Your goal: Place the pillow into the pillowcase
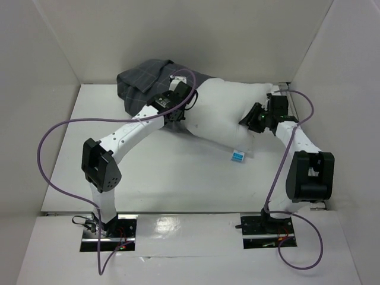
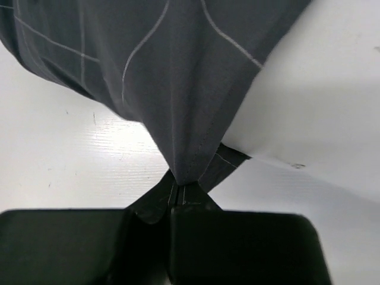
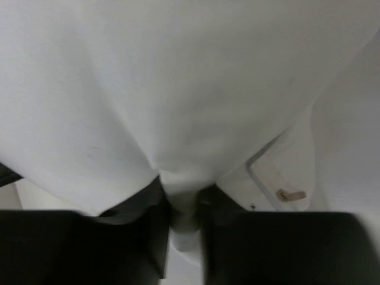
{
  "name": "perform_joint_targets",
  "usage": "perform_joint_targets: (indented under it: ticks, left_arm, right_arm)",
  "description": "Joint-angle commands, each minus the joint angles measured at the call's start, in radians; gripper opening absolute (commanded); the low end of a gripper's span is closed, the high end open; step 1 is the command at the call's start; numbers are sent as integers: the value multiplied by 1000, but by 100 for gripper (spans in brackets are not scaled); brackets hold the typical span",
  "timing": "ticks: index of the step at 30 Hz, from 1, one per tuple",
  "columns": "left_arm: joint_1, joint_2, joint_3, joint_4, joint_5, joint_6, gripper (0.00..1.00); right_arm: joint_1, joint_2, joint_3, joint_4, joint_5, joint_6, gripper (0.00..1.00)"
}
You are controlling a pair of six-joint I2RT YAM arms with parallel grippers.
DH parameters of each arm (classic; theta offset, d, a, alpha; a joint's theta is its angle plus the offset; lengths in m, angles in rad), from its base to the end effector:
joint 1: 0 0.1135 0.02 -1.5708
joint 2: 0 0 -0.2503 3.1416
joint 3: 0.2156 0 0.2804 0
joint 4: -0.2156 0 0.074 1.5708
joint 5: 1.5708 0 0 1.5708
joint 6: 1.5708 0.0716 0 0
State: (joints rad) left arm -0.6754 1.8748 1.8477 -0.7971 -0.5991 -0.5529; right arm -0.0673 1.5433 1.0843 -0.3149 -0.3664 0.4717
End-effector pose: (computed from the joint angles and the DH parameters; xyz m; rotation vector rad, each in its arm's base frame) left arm 0.3849 -0.2566 0.3071 -0.1313 2.2188 0.0589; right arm 0.3868 -0.0004 0.1977 0.4507 2.3226 0.6275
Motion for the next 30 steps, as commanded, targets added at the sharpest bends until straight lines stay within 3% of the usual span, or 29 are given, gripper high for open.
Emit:
perform_joint_targets:
  ticks: [1, 3, 6, 8, 12, 15, 19, 21, 23, 24, 25, 26, 27, 29, 30]
  left_arm:
    - [-24, -25, 61, -22, 36, 39, 0]
    - [-58, -16, 94, -39, 62, 39, 0]
    - [-127, 13, 203, -48, 151, 48, 0]
    - [-167, 40, 276, -76, 194, 61, 0]
    - [-246, 93, 455, -112, 324, 97, 0]
    - [-247, 69, 427, -113, 389, 87, 0]
    - [-237, 1, 262, -114, 378, 77, 0]
    - [-228, -29, 251, -160, 362, 77, 0]
    - [-228, -48, 237, -198, 341, 67, 9]
    - [-228, -63, 237, -238, 331, 67, 20]
    - [-228, -63, 237, -252, 331, 67, 34]
    - [-228, -77, 246, -278, 317, 56, 62]
    - [-228, -92, 255, -278, 293, 56, 74]
    - [-228, -101, 255, -278, 245, 42, 89]
    - [-216, -101, 255, -278, 222, 28, 89]
  right_arm:
    - [95, 3, -33, 109, -28, -4, 18]
    - [132, -8, -52, 109, -16, 11, 0]
    - [222, -119, -110, 163, -87, 85, 0]
    - [306, -181, -119, 175, -65, 140, 0]
    - [350, -325, -110, 140, -25, 194, 0]
    - [350, -414, -147, 68, 21, 194, 0]
    - [350, -527, -271, 50, 1, 222, 0]
    - [350, -560, -342, 37, 1, 246, 0]
    - [360, -612, -397, 17, 1, 258, 0]
    - [372, -629, -409, -5, 1, 258, 0]
    - [373, -644, -420, -16, 1, 258, 0]
    - [373, -669, -420, -57, 27, 248, 0]
    - [382, -669, -420, -82, 41, 239, 4]
    - [382, -678, -384, -156, 79, 199, 32]
    - [382, -678, -368, -179, 95, 187, 52]
